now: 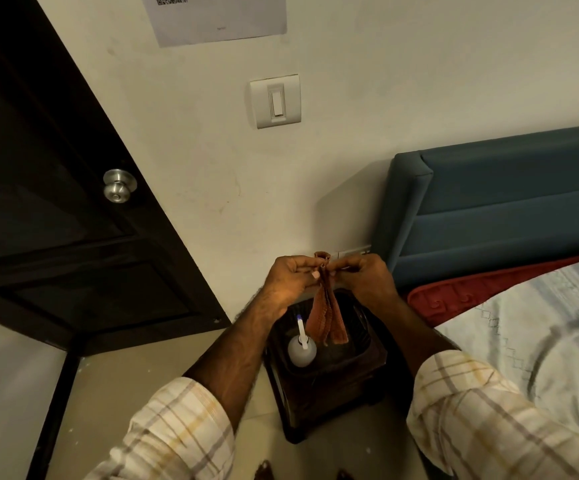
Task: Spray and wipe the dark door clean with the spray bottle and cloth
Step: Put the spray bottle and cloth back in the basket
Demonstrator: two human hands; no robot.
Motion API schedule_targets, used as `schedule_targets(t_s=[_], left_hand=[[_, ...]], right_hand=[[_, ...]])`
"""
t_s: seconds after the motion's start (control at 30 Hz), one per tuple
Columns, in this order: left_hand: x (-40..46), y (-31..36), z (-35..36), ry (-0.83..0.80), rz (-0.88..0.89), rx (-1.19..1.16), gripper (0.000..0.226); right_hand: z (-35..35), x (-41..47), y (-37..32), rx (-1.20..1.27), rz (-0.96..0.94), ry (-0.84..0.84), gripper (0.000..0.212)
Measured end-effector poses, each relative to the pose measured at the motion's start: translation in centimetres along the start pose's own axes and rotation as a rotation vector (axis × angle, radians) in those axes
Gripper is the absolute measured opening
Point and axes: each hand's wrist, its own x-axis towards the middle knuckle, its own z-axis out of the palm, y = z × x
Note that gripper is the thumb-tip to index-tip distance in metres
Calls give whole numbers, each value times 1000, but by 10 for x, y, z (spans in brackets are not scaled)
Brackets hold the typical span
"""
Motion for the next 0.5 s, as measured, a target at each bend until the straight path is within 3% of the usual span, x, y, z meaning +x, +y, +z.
schedule_targets(t_s=[0.13, 0.23, 0.37, 0.43, 0.5], left_hand=[[-8, 2, -5, -93, -10, -46, 31], [-9, 4, -5, -51, -4, -67, 33], [-7, 4, -12, -25, 39, 12, 20], [-7, 4, -17, -77, 59, 92, 17], [-7, 3, -22, -147, 94, 205, 15]], right_hand=[[-4, 3, 2, -30, -70, -21, 15], [-3, 7, 4, -134, -160, -67, 18], [-7, 9, 4, -115, -100, -58, 28], [-11, 12, 7, -196, -113, -116, 50], [-12, 18, 14, -362, -181, -286, 78]])
